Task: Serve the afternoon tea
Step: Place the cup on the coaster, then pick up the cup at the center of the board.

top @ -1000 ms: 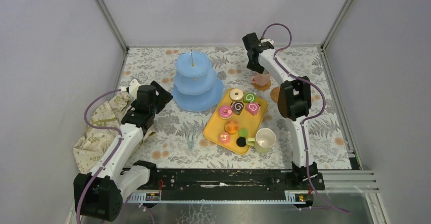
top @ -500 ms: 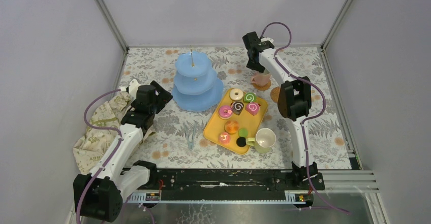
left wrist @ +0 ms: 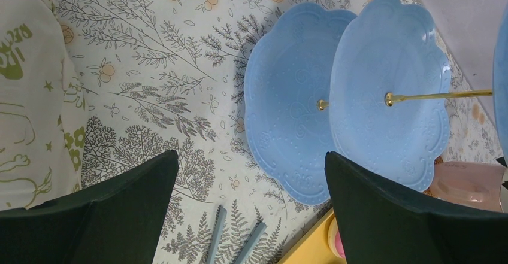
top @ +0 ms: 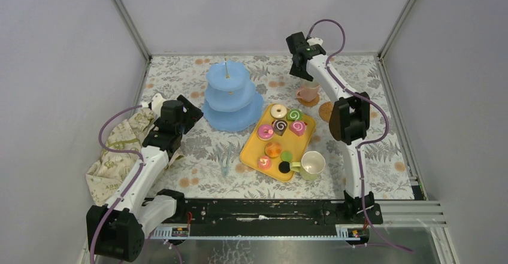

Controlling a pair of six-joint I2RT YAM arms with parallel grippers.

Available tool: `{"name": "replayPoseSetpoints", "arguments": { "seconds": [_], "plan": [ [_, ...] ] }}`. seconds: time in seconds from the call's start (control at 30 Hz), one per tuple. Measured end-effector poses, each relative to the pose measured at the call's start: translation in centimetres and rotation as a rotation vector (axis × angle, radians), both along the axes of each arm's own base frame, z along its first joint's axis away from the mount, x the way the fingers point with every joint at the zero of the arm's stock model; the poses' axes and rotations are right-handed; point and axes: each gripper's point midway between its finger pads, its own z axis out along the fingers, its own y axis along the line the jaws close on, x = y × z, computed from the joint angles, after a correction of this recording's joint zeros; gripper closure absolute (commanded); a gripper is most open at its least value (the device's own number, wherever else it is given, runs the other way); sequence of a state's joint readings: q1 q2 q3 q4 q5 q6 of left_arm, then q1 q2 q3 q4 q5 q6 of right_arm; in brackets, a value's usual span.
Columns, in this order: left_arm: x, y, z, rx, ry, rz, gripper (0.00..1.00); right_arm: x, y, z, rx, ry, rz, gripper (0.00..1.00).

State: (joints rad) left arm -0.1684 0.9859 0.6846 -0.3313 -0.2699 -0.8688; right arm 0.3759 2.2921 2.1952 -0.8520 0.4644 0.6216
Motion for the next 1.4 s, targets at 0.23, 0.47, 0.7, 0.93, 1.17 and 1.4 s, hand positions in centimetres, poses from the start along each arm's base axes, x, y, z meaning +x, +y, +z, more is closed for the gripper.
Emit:
{"name": "replayPoseSetpoints", "arguments": {
  "seconds": [0.23,0.47,0.7,0.93,1.17,1.4],
  "plan": [
    [0.0,0.1,0.0,0.004,-0.001,0.005,0.0,-0.2,0.3,1.4,-0.016,-0.024,0.024,0.31],
    [0.0,0.4,0.0,0.014,-0.001,0.015,0.0,-1.0,1.7,3.7,-0.03,-0.061,0.075,0.16],
    [0.0,0.5,0.0,0.034,0.001,0.007,0.0,-3.2,3.9,8.3,-0.056,-0.171,0.152,0.08],
    [0.2,0.3,0.3,0.036,-0.006,-0.007,0.0,-7.0,4.6,13.0,-0.042,-0.339,0.189,0.01],
    [0.7,-0.5,1.6,0.003,-0.063,-0.039,0.0,-10.5,2.4,14.3,0.048,-0.488,0.177,0.01],
    [0.8,-1.6,1.6,-0.031,-0.06,-0.09,0.0,-11.1,2.8,13.4,0.083,-0.511,0.215,0.13]
  ]
}}
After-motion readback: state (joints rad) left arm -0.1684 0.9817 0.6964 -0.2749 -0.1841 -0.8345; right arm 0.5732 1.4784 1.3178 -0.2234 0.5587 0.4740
